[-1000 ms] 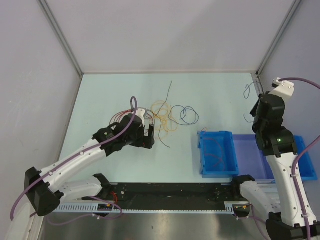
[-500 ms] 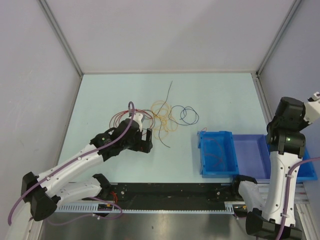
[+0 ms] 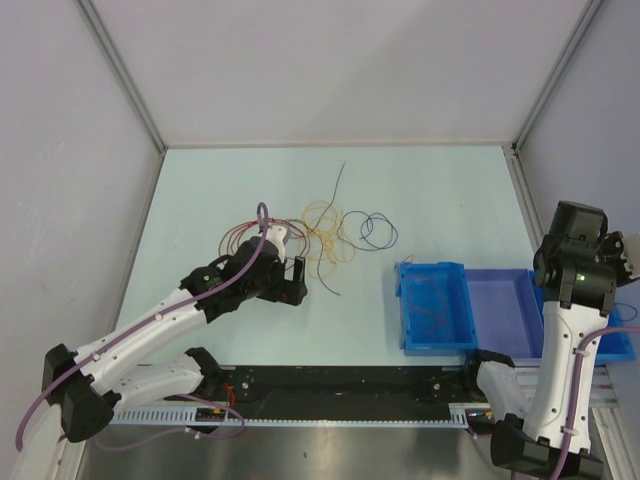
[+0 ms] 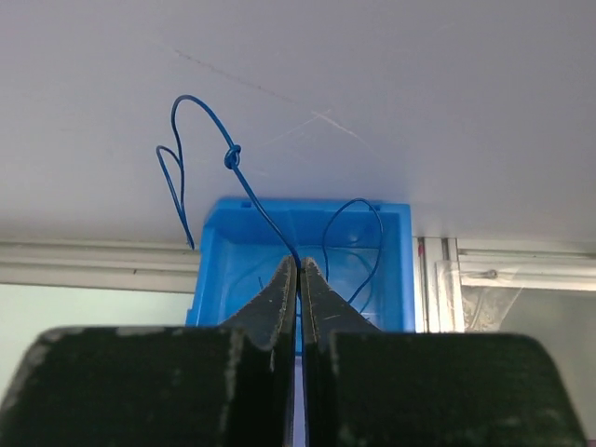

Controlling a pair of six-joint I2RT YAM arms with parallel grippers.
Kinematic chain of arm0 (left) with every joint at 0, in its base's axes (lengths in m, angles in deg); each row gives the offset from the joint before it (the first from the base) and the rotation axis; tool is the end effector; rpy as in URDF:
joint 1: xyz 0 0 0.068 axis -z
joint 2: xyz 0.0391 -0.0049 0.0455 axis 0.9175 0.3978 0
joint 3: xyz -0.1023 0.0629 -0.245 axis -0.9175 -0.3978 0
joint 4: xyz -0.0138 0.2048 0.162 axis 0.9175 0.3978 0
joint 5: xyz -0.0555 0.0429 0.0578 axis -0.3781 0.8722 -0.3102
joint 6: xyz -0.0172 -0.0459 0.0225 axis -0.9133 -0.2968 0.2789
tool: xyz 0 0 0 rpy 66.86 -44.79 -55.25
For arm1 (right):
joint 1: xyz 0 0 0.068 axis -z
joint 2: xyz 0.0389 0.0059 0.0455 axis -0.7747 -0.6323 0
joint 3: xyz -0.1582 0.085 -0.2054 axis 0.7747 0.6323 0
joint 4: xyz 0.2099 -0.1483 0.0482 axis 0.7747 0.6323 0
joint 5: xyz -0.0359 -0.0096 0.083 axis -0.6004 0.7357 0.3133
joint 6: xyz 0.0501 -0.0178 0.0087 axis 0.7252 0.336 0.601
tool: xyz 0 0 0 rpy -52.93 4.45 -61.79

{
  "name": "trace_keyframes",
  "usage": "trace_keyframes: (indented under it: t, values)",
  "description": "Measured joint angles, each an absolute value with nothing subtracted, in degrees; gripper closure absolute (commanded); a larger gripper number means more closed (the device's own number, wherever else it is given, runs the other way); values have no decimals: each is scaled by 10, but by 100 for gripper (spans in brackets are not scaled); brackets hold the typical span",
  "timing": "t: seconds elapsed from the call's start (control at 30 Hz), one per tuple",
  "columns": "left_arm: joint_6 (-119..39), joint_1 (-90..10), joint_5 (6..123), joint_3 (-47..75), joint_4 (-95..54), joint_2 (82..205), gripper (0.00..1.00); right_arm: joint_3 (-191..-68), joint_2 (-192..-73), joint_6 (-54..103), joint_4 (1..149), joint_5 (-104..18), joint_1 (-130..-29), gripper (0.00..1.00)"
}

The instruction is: Untangle the cables

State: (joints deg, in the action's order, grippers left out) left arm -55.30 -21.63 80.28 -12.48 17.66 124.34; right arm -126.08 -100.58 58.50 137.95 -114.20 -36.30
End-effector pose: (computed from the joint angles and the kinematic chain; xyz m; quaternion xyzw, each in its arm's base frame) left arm 0.1452 -0.1383 0.2680 0.1212 0.9190 -0.1693 0.3349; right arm 0.1078 -0.0607 0.4057 0.5538 0.5822 -0.3839 0.4549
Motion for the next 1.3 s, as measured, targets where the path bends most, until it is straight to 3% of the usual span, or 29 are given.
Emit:
trace_keyframes:
  t: [0.03,0.1,0.13,0.17,0.2,0.73,0.97,1.13,1.3]
  values:
    - [-553,-216,803,-125,177,1243,0,-1261,-1004,590,1383,-1149,-363,97]
    - [-553,-216,803,-125,177,1243,0,-1261,-1001,596,1389,-1160,-363,75]
    - [-553,-216,803,-125,177,1243,0,-1261,-999,600,1390,-1165,-363,31]
    - [-553,-216,803,-126,176,1243,0,-1261,-998,601,1392,-1171,-363,7]
    - [-553,-216,803,-126,176,1243,0,-1262,-997,608,1393,-1175,-363,1]
    - [-553,-212,803,-128,174,1244,0,-1264,-991,596,1385,-1166,-365,0]
    - [-554,-212,804,-128,168,1254,0,-1264,-977,571,1346,-1055,-363,0]
    - [-560,-212,803,-128,147,1269,0,-1266,-987,562,1321,-948,-369,9]
    - [-566,-212,798,-120,123,1326,0,-1266,-1011,545,1290,-865,-435,8]
